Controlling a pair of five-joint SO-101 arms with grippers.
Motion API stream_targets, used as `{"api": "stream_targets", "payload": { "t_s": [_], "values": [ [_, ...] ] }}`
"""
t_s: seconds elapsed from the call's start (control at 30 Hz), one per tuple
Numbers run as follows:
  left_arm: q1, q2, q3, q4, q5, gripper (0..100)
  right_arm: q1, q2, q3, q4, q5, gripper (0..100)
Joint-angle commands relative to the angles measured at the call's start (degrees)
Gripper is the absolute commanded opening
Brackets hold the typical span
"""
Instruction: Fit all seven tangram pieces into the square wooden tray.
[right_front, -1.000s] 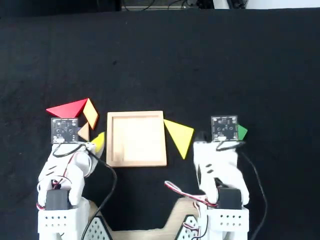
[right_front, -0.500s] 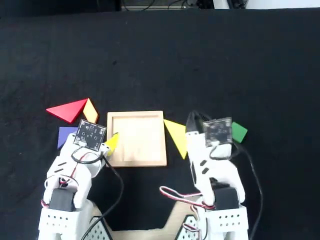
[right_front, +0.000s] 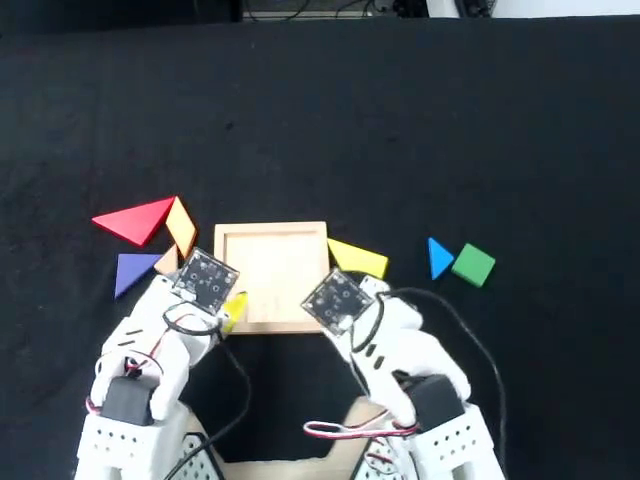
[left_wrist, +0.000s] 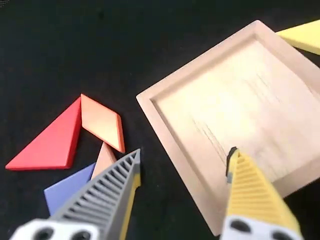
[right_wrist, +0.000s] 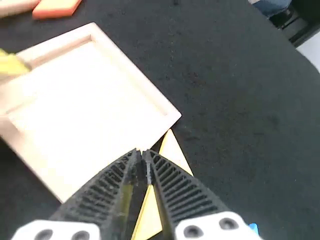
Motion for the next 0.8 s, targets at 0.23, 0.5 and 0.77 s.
{"api": "stream_targets", "payload": {
  "t_s": [0.23,0.5,0.77],
  "values": [
    [-26.33,-0.53,1.01,-14.86,26.11,27,17.76,-4.7,-0.13,-11.34,-14.33,1.3],
    [-21.41,-0.53,1.01,-14.77,26.11,27,19.6,-4.53,-0.13,-10.73,-18.99,18.0],
    [-20.88,-0.53,1.1,-12.66,14.95,27,19.6,-4.35,-0.13,-10.55,-17.23,5.8]
  ]
}}
